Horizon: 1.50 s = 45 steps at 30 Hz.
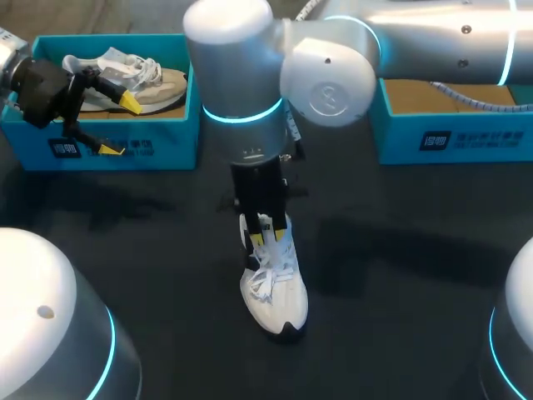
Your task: Take the shoe out of the shoebox, open the shoe tongue, remove and reinsert the insole, then place the shoe into the shoebox
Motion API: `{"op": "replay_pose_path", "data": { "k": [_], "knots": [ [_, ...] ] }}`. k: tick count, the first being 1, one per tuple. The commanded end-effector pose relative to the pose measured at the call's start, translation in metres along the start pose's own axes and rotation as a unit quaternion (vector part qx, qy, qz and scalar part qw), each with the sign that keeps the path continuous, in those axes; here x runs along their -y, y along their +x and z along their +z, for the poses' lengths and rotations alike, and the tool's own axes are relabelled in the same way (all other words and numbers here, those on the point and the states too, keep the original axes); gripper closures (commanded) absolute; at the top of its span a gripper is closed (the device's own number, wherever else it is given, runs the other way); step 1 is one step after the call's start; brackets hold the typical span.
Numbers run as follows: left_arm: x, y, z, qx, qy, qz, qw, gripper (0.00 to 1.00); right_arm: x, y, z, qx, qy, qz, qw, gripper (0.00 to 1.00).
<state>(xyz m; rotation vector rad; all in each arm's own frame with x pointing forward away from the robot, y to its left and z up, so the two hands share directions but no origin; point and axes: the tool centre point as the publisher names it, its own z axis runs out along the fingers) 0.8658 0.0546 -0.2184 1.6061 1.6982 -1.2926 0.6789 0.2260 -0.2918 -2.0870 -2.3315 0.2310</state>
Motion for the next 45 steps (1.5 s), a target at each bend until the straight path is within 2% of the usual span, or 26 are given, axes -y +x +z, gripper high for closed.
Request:
{"op": "replay_pose_path", "data": {
  "k": [1, 4, 10, 19, 24, 29, 33, 40, 45],
  "knots": [
    [-0.001, 0.0, -0.001, -0.002, 0.001, 0.0, 1.0, 0.0, -0.012, 0.0, 0.006, -0.001, 0.002, -0.009, 1.0, 0.79],
    [-0.001, 0.0, -0.001, -0.002, 0.001, 0.0, 1.0, 0.0, -0.022, 0.0, 0.01, -0.002, 0.0, -0.019, 1.0, 0.8],
    [-0.001, 0.0, -0.001, -0.002, 0.001, 0.0, 1.0, 0.0, -0.034, 0.003, 0.013, 0.004, 0.004, -0.041, 0.999, 0.76],
    [-0.001, 0.0, -0.001, -0.002, 0.001, 0.0, 1.0, 0.0, -0.016, -0.003, -0.005, 0.026, 0.005, -0.032, 0.999, 0.73],
    [-0.001, 0.0, -0.001, -0.002, 0.001, 0.0, 1.0, 0.0, -0.006, -0.01, -0.003, 0.028, 0.014, -0.019, 0.999, 0.7],
    [-0.001, 0.0, -0.001, -0.002, 0.001, 0.0, 1.0, 0.0, -0.005, -0.025, 0.005, 0.03, 0.017, 0.0, 0.999, 0.72],
    [-0.001, 0.0, -0.001, -0.002, 0.001, 0.0, 1.0, 0.0, -0.015, -0.025, 0.009, 0.022, 0.015, -0.008, 1.0, 0.72],
    [-0.001, 0.0, -0.001, -0.002, 0.001, 0.0, 1.0, 0.0, -0.038, -0.011, 0.016, -0.003, 0.005, -0.043, 0.999, 0.71],
    [-0.001, 0.0, -0.001, -0.002, 0.001, 0.0, 1.0, 0.0, -0.046, -0.003, 0.014, -0.008, -0.001, -0.06, 0.998, 0.71]
  ]
}}
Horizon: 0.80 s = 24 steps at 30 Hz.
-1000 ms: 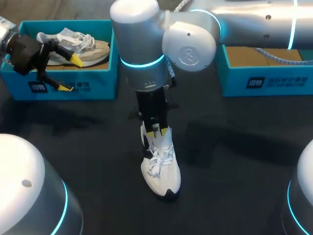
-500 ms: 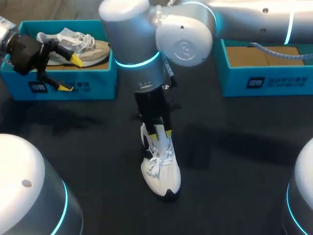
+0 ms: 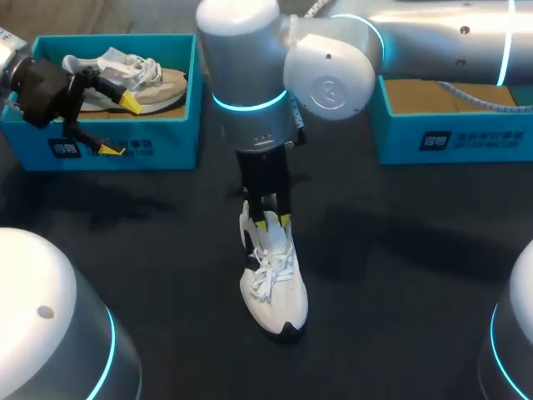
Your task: Take the shoe out of the shoebox, open the shoe tongue, remove and reinsert the insole, then place the shoe into the shoebox
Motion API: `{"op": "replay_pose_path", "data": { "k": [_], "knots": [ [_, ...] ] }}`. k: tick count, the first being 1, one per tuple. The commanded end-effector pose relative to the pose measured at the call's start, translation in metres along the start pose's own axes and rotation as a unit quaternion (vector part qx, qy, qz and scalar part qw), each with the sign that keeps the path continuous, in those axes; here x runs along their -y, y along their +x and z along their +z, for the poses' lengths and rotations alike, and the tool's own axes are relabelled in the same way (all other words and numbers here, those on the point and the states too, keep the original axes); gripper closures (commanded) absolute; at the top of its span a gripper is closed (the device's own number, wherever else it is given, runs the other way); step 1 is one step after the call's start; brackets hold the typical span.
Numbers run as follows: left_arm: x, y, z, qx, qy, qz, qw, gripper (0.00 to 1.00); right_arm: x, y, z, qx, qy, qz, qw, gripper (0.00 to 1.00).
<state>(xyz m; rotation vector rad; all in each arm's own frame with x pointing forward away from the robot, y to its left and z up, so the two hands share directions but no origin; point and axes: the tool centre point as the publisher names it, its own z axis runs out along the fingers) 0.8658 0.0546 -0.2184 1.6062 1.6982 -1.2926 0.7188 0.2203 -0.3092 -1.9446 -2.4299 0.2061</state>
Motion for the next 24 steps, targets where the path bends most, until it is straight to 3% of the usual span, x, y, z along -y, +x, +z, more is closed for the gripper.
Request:
{"op": "replay_pose_path", "data": {
  "k": [1, 6, 12, 18, 24],
  "knots": [
    [-0.001, 0.0, -0.001, -0.002, 0.001, 0.0, 1.0, 0.0, -0.006, 0.005, 0.001, -0.002, 0.0, -0.006, 1.0, 0.71],
    [-0.001, 0.0, -0.001, -0.002, 0.001, 0.0, 1.0, 0.0, -0.01, 0.005, 0.005, -0.001, 0.008, -0.014, 1.0, 0.72],
    [-0.001, 0.0, -0.001, -0.002, 0.001, 0.0, 1.0, 0.0, 0.008, 0.004, -0.009, 0.011, 0.005, -0.007, 1.0, 0.7],
    [-0.001, 0.0, -0.001, -0.002, 0.001, 0.0, 1.0, 0.0, 0.022, 0.003, -0.004, 0.005, 0.014, 0.009, 1.0, 0.67],
    [-0.001, 0.0, -0.001, -0.002, 0.001, 0.0, 1.0, 0.0, 0.014, 0.007, 0.01, -0.018, 0.01, 0.008, 1.0, 0.69]
  ]
}}
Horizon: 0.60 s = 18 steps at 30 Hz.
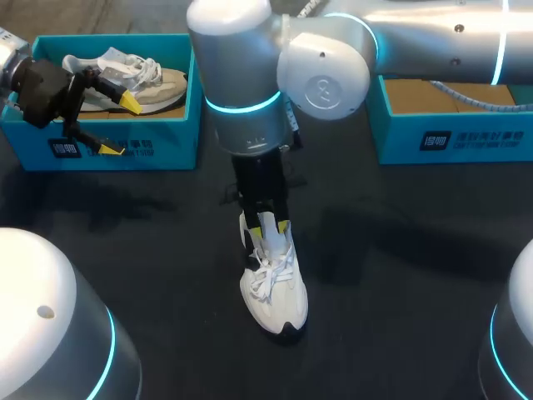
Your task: Take the shoe out of the shoebox, open the shoe tongue, remove and reinsert the insole, then place the shoe into the shoebox
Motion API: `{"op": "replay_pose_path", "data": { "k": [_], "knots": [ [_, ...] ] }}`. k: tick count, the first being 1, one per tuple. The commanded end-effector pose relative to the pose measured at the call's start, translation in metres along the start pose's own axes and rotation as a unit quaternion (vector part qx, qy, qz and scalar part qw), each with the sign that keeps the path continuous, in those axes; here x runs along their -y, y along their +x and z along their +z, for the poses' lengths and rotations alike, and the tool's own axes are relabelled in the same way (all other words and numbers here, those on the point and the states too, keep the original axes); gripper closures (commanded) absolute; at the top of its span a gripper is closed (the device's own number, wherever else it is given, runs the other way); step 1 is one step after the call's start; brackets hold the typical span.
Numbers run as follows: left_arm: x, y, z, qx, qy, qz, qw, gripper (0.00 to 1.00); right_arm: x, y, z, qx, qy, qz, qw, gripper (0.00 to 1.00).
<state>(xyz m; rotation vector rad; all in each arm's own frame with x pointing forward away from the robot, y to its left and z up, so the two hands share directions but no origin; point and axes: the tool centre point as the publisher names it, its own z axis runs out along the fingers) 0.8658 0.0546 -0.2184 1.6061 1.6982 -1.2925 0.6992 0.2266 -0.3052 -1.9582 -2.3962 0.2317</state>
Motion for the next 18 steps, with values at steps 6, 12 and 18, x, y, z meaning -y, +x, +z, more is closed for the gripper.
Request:
{"op": "replay_pose_path", "data": {
  "k": [6, 12, 18],
  "knots": [
    [-0.001, 0.0, -0.001, -0.002, 0.001, 0.0, 1.0, 0.0, -0.024, -0.01, 0.027, -0.028, -0.006, -0.002, 1.0, 0.7],
    [-0.001, 0.0, -0.001, -0.002, 0.001, 0.0, 1.0, 0.0, -0.037, -0.021, 0.035, -0.021, -0.004, 0.001, 1.0, 0.74],
    [-0.001, 0.0, -0.001, -0.002, 0.001, 0.0, 1.0, 0.0, -0.035, -0.021, 0.021, 0.003, -0.009, -0.005, 1.0, 0.75]
  ]
}}
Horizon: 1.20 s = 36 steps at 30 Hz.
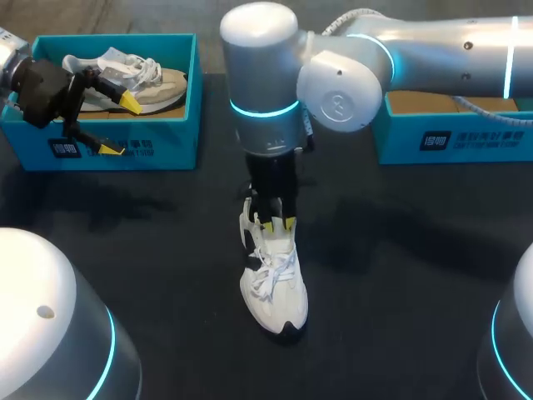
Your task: Take the shoe out of the shoebox, open the shoe tongue, remove and reinsert the insole, then place the shoe into the shoebox
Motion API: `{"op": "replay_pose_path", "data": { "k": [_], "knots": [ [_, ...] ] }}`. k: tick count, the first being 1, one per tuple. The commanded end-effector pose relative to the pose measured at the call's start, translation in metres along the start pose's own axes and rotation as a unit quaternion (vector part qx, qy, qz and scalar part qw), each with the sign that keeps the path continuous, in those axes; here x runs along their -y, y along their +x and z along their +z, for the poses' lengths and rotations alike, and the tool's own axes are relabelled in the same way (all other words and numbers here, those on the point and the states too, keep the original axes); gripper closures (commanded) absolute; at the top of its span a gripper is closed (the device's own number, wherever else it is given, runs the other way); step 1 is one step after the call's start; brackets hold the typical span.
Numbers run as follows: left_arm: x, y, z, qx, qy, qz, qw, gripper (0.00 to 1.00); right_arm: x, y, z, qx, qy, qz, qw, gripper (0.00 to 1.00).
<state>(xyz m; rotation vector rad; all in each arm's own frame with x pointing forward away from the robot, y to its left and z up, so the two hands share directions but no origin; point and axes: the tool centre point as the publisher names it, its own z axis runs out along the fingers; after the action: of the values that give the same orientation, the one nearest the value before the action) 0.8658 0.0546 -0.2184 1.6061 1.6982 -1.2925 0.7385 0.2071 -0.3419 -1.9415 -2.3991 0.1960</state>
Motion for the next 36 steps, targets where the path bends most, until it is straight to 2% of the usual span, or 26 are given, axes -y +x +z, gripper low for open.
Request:
{"op": "replay_pose_path", "data": {
  "k": [1, 4, 9, 14, 22, 29, 36],
  "knots": [
    [-0.001, 0.0, -0.001, -0.002, 0.001, 0.0, 1.0, 0.0, 0.008, 0.005, -0.015, 0.021, -0.007, 0.0, 1.0, 0.75],
    [-0.001, 0.0, -0.001, -0.002, 0.001, 0.0, 1.0, 0.0, 0.018, 0.01, -0.019, 0.031, -0.009, 0.002, 0.999, 0.74],
    [-0.001, 0.0, -0.001, -0.002, 0.001, 0.0, 1.0, 0.0, 0.038, 0.016, -0.011, 0.031, 0.009, 0.016, 0.999, 0.74],
    [-0.001, 0.0, -0.001, -0.002, 0.001, 0.0, 1.0, 0.0, 0.045, 0.015, -0.002, 0.02, 0.015, 0.03, 0.999, 0.73],
    [-0.001, 0.0, -0.001, -0.002, 0.001, 0.0, 1.0, 0.0, 0.033, 0.011, 0.01, 0.016, 0.014, 0.035, 0.999, 0.76],
    [-0.001, 0.0, -0.001, -0.002, 0.001, 0.0, 1.0, 0.0, 0.013, 0.013, 0.015, 0.01, 0.01, 0.013, 1.0, 0.76],
    [-0.001, 0.0, -0.001, -0.002, 0.001, 0.0, 1.0, 0.0, 0.015, 0.005, 0.002, 0.028, 0.003, 0.014, 0.999, 0.75]
  ]
}}
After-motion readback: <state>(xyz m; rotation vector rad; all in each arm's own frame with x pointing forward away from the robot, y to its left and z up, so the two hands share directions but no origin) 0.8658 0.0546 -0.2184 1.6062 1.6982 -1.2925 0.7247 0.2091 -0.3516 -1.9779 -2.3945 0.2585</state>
